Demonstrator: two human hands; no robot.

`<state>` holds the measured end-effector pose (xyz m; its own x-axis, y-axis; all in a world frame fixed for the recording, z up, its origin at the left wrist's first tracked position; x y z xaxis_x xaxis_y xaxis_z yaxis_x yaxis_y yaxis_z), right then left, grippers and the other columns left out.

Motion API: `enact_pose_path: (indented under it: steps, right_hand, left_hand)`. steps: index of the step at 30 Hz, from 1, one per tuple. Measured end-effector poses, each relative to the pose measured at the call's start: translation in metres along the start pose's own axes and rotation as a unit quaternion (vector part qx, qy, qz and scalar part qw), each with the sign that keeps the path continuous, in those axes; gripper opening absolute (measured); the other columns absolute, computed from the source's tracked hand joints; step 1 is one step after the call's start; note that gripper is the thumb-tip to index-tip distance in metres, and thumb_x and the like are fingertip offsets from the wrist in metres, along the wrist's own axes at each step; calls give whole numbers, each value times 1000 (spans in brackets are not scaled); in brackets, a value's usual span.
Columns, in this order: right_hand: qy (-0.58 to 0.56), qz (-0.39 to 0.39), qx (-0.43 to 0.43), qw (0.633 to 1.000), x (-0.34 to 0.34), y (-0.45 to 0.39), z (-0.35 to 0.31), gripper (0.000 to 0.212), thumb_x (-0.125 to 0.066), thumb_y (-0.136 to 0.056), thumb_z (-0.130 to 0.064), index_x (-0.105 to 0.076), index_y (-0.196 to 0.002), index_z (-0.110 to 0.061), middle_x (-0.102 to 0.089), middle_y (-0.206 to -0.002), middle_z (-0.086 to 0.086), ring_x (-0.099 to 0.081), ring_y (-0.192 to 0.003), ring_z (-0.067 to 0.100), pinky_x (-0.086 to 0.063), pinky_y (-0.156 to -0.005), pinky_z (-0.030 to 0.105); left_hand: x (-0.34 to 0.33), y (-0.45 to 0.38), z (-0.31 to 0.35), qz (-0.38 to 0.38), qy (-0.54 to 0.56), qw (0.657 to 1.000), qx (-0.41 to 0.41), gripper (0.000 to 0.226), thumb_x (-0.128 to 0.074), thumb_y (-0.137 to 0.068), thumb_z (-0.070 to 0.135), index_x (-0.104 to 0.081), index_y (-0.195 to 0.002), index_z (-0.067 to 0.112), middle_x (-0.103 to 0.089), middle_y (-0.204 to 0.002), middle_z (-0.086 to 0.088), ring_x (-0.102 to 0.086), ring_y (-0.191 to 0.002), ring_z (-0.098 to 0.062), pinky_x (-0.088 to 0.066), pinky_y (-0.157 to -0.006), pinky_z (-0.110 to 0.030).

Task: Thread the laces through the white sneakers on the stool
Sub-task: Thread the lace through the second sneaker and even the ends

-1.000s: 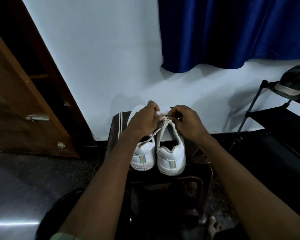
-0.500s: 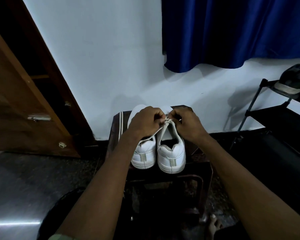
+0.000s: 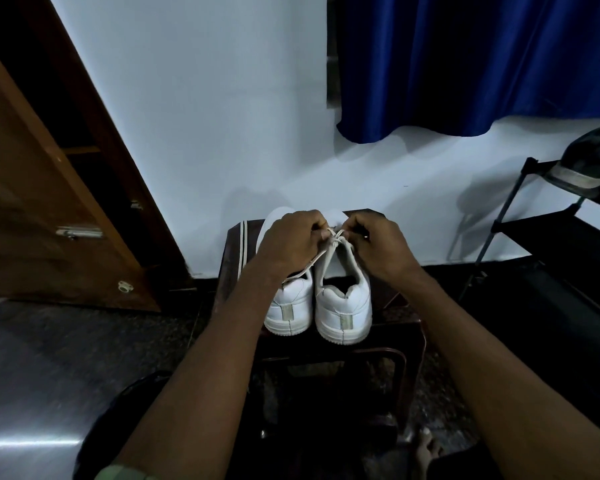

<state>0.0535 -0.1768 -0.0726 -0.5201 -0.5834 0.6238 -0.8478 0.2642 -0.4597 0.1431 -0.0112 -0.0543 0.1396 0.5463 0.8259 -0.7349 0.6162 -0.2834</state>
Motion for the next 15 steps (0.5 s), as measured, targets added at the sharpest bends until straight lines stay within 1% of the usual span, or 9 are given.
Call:
enact_pose_path:
  steps: [2, 4, 5, 7, 8, 10, 11, 13, 15]
  right_hand:
    - [40, 14, -14, 999, -4, -1, -1, 12, -66, -95, -12, -68, -88, -21, -70, -89, -7, -55, -78, 6, -36, -68, 7]
    - [53, 20, -25, 998, -4, -1, -2, 10, -63, -98, -15, -67, -91, -21, -71, -89, -6, -54, -78, 9, -32, -64, 16]
    - [45, 23, -33, 998, -3, -2, -2, 8, -64, -98, -16, -67, -92, -22, -71, -88, -6, -57, -78, 11, -34, -64, 20]
    - [-10, 23, -61, 998, 1, -2, 0, 12, -70, -93, -15, -64, -91, -25, -72, -87, -7, -66, -80, 15, -50, -72, 29]
    - [-46, 22, -76, 996, 4, -2, 1, 19, -74, -89, -12, -61, -91, -26, -73, -87, -6, -70, -80, 18, -56, -73, 38]
    - [-96, 9, -95, 991, 13, 3, 2, 24, -79, -85, -5, -63, -90, -23, -75, -86, -2, -74, -77, 24, -61, -69, 47]
    - [-100, -10, -89, 991, 17, 5, 2, 22, -80, -85, -4, -67, -88, -21, -76, -83, -1, -74, -75, 26, -62, -68, 48]
    - [-90, -53, -59, 993, 21, 8, 3, 18, -80, -86, -3, -75, -87, -20, -77, -83, -3, -74, -76, 27, -62, -71, 47]
    - [-90, -65, -41, 993, 21, 11, 1, 17, -80, -87, -3, -79, -90, -20, -78, -86, -6, -75, -79, 22, -62, -72, 40]
  left_hand:
    - [0, 2, 4, 17, -34, 999, -2, 13, -62, -101, 32, -68, -102, 21, -73, -93, -2, -63, -88, -24, -44, -73, -34]
    - [1, 1, 4, 24, -34, 999, 1, 13, -60, -102, 34, -66, -103, 22, -72, -90, -3, -62, -87, -26, -45, -72, -36]
    - [1, 1, 3, 24, -22, 999, 8, 12, -60, -102, 33, -65, -101, 22, -72, -88, -2, -63, -86, -26, -47, -73, -38]
    - [2, 2, 2, 15, 21, 999, 20, 9, -63, -101, 32, -63, -98, 23, -72, -84, 1, -65, -81, -24, -52, -76, -40]
    - [4, 3, 0, 10, 56, 998, 20, 9, -65, -100, 29, -62, -98, 22, -72, -84, 2, -67, -81, -23, -53, -78, -38]
    - [10, 3, -3, -13, 119, 993, 10, 13, -71, -97, 23, -61, -102, 18, -72, -90, 0, -71, -86, -22, -51, -80, -27]
    - [12, 3, -6, -34, 142, 989, 2, 16, -75, -95, 21, -62, -103, 18, -73, -94, -1, -73, -88, -22, -52, -83, -26]
    - [16, 3, -9, -70, 159, 985, -21, 15, -79, -91, 18, -67, -98, 23, -75, -99, -1, -75, -91, -21, -58, -92, -37]
    - [17, 4, -9, -87, 165, 982, -40, 13, -81, -89, 11, -72, -92, 21, -78, -98, 0, -76, -93, -19, -59, -95, -44]
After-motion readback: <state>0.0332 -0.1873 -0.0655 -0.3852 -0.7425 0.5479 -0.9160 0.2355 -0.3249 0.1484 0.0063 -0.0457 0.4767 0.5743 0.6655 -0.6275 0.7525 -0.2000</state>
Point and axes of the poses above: each hand's wrist, its own y-axis away from the middle knuckle, its own x-axis out of the back of the hand, z = x × y, the point moved 1 cm from there along -y, towards the middle knuckle
